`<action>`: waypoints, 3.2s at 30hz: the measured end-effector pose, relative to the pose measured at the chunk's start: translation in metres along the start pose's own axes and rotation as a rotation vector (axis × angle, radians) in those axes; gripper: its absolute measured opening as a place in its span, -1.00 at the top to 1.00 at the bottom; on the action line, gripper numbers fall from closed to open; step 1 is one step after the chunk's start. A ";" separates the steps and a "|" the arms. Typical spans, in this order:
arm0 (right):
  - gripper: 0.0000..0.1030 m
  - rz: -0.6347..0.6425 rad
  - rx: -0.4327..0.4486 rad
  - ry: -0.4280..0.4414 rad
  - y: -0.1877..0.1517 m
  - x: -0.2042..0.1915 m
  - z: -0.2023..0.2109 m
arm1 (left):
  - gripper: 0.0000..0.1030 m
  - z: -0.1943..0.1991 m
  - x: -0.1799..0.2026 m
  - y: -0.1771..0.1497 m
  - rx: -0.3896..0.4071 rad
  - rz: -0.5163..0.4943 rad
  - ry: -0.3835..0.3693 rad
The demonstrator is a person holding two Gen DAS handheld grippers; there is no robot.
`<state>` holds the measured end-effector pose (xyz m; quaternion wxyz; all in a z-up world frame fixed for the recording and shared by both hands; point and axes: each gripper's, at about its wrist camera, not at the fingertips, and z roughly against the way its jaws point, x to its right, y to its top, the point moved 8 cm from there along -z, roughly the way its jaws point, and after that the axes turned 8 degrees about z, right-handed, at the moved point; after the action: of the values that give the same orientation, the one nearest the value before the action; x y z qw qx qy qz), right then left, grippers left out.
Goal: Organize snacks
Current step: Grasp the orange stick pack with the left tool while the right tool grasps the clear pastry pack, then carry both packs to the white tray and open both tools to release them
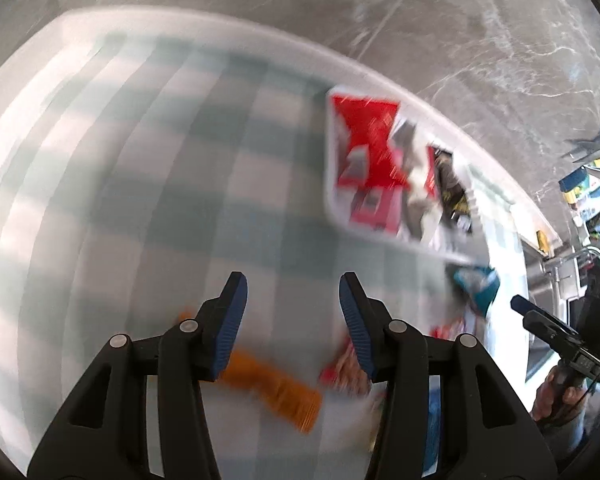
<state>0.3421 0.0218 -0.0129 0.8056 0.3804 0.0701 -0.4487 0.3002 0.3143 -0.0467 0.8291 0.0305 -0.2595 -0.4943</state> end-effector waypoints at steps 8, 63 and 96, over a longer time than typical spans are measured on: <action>-0.13 0.004 -0.032 -0.101 -0.052 0.007 0.019 | 0.10 0.003 -0.039 -0.060 -0.063 0.130 0.022; 0.48 -0.233 -0.102 -0.225 -0.103 0.076 0.011 | 0.58 -0.040 -0.013 -0.060 -0.020 -0.067 0.074; 0.49 -0.473 0.101 0.245 -0.039 0.048 0.048 | 0.58 0.000 0.102 -0.024 -0.041 -0.195 -0.232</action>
<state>0.3289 -0.0544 -0.0228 0.6438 0.4447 0.2315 -0.5781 0.3191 0.2173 -0.0130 0.7420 -0.0186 -0.3390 -0.5781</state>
